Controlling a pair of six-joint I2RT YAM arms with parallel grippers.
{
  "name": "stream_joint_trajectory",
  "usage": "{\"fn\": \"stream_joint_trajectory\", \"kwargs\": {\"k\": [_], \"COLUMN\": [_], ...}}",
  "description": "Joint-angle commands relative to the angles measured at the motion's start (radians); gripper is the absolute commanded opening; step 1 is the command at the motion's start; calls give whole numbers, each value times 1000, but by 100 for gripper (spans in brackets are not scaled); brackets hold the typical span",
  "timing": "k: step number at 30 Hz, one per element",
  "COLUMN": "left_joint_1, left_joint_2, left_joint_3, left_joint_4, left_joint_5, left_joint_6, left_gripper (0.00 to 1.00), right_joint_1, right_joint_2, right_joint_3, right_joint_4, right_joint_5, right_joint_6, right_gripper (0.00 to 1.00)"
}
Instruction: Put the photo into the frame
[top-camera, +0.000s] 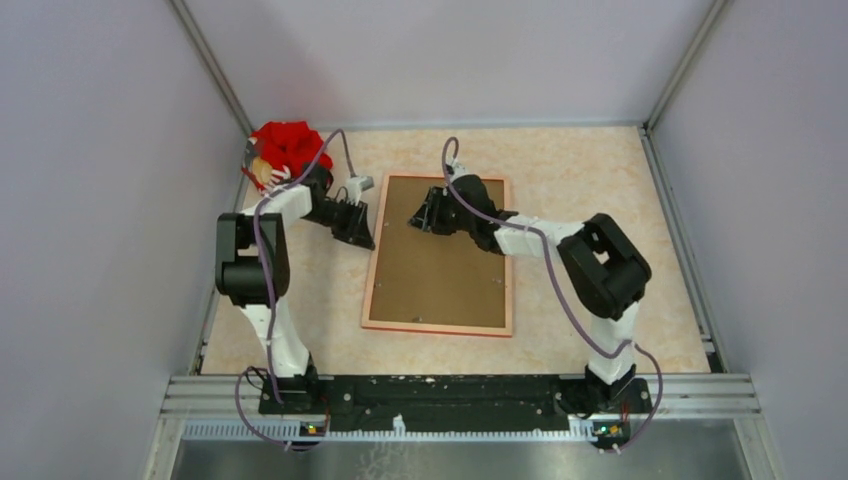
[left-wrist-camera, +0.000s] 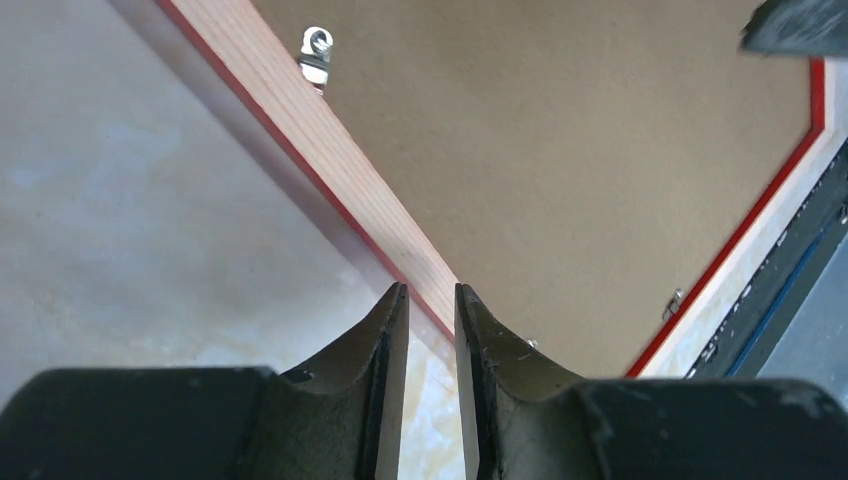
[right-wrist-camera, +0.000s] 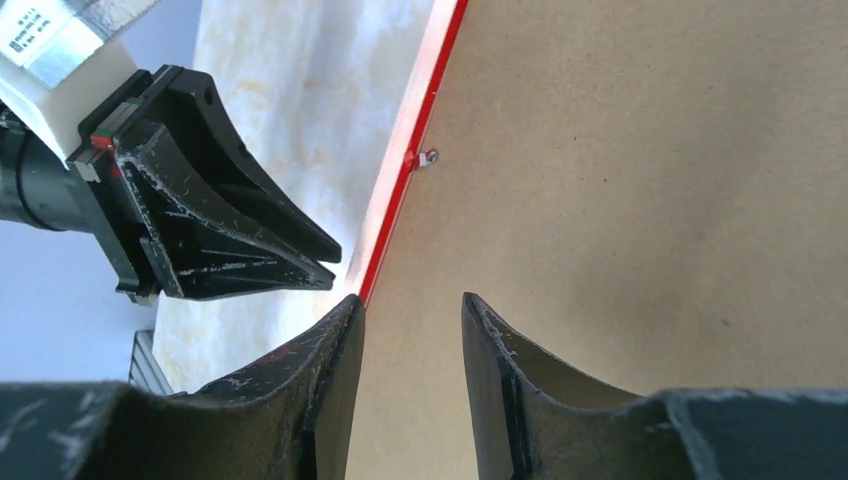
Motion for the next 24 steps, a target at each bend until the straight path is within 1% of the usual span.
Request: {"fn": "stream_joint_trajectory", "kwargs": {"k": [1, 5, 10, 15, 19, 24], "left_joint_1": [2, 2, 2, 2, 2, 2], "left_joint_2": [75, 94, 110, 109, 99, 91], "left_joint_3": [38, 28, 11, -4, -13, -23], "left_joint_4": [68, 85, 96, 104, 108, 108], "left_joint_5": [43, 67, 67, 73, 71, 61], "left_joint_6": [-80, -91, -88, -88, -89, -77], "left_gripper": [30, 30, 27, 25, 24, 24], "right_joint_1": [13, 13, 14, 36, 47, 51], "right_joint_2": [126, 204, 287, 365, 403, 421], "right_joint_3": [135, 199, 276, 364, 419, 440], "right_joint_4": [-23, -24, -13, -31, -50, -76], "right_joint_5": [-47, -56, -97, -102, -90, -69], "right_joint_6": [8, 37, 82, 100, 114, 128], "right_gripper": [42, 42, 43, 43, 42, 42]}}
